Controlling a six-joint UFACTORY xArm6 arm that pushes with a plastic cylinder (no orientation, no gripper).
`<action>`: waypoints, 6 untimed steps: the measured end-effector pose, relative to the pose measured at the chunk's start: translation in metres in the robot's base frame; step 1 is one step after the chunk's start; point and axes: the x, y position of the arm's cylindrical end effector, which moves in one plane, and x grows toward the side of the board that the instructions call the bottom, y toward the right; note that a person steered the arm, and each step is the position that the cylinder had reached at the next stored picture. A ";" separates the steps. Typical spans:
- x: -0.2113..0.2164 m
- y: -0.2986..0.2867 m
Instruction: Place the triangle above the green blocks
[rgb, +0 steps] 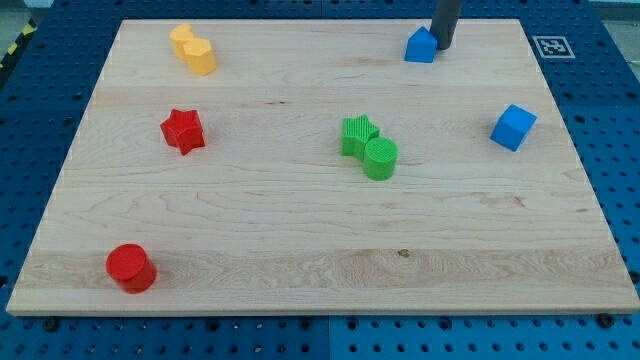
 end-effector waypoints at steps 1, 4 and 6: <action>0.006 -0.014; 0.037 0.027; 0.022 0.012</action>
